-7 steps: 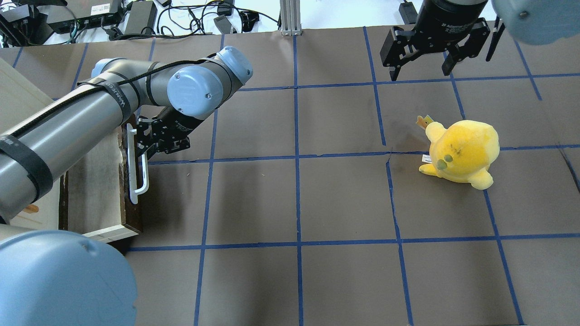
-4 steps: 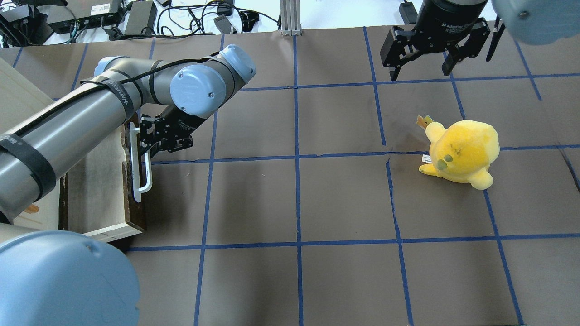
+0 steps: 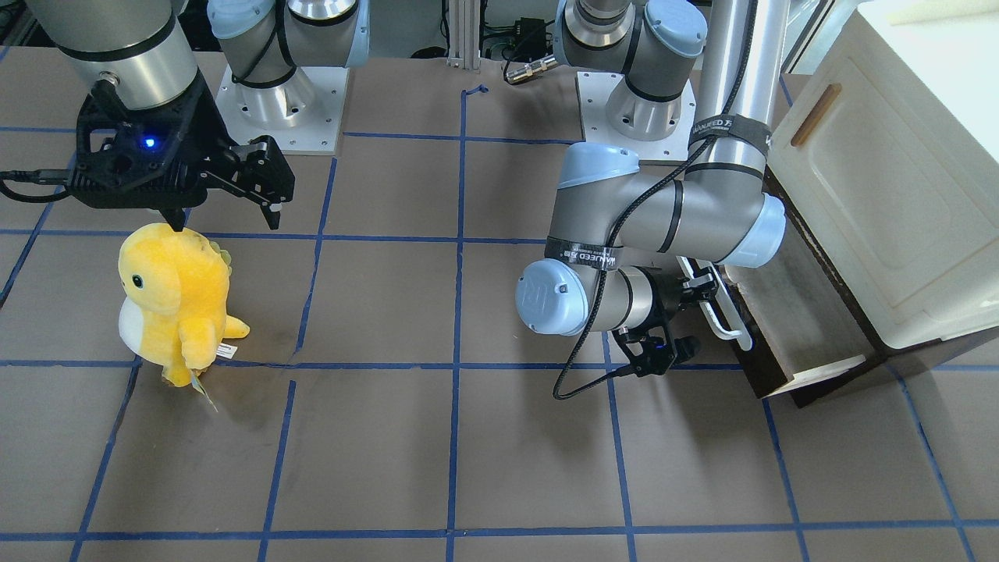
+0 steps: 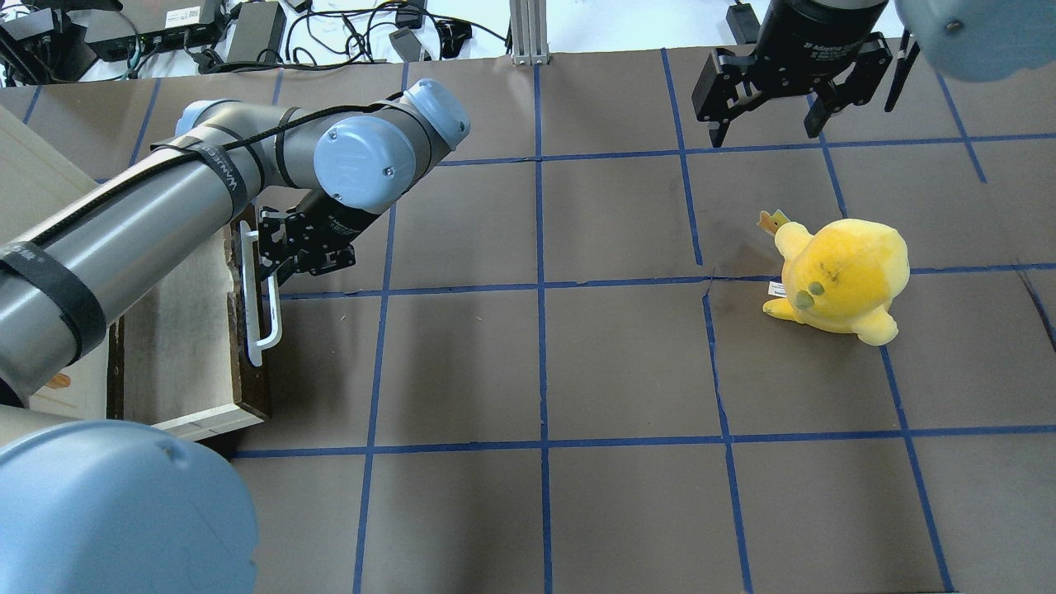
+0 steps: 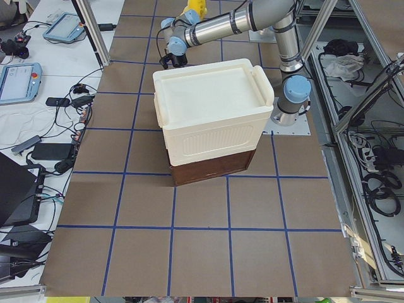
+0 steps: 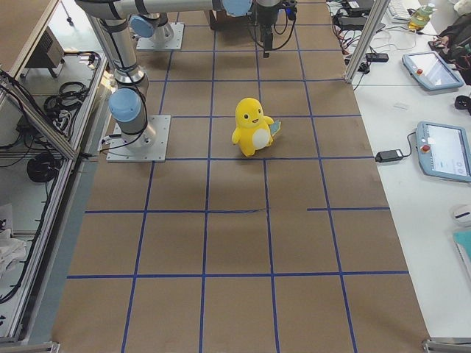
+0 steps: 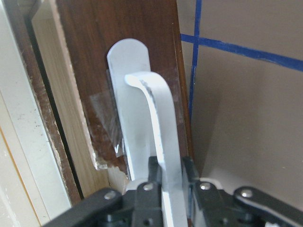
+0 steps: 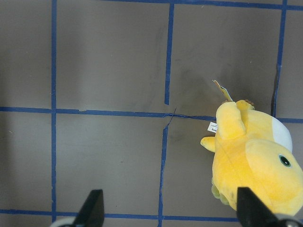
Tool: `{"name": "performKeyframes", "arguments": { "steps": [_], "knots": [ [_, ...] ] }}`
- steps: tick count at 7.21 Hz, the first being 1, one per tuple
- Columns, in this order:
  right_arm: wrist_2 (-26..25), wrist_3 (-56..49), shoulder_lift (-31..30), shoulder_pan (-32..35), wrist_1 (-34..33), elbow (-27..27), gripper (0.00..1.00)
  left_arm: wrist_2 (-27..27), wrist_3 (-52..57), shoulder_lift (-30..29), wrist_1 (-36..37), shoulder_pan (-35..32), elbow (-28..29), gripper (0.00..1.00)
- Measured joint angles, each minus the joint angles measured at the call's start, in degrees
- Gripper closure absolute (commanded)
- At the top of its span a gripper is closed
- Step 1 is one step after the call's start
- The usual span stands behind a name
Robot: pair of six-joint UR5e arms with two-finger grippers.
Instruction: Pull drawer sideways
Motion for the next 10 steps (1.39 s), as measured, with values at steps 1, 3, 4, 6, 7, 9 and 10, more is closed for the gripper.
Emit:
{"name": "performKeyframes", "arguments": {
  "steps": [1,3,4,6,7,9,10],
  "knots": [
    [-0.01,0.00,0.00,0.00,0.00,0.00,0.00,0.07,0.23,0.13,0.02,-0.01,0.05,0.33],
    [-0.02,0.01,0.00,0.00,0.00,0.00,0.00,0.25,0.87,0.37,0.14,-0.04,0.34,0.00],
    [0.00,0.00,0.00,0.00,0.00,0.00,0.00,-0.03,1.49,0.57,0.26,-0.03,0.88,0.00],
    [0.01,0.01,0.00,0.00,0.00,0.00,0.00,-2.23,6.00,1.90,0.36,-0.05,2.98,0.00],
    [-0.02,0.00,0.00,0.00,0.00,0.00,0.00,-4.78,9.71,3.33,0.44,-0.08,5.05,0.00],
    [-0.06,0.01,-0.01,0.00,0.00,0.00,0.00,-15.51,13.80,6.69,0.50,0.25,11.58,0.00],
    [-0.02,0.01,-0.01,0.00,0.00,0.00,0.00,-21.41,14.52,8.63,0.60,0.36,14.03,0.00]
  ]
}}
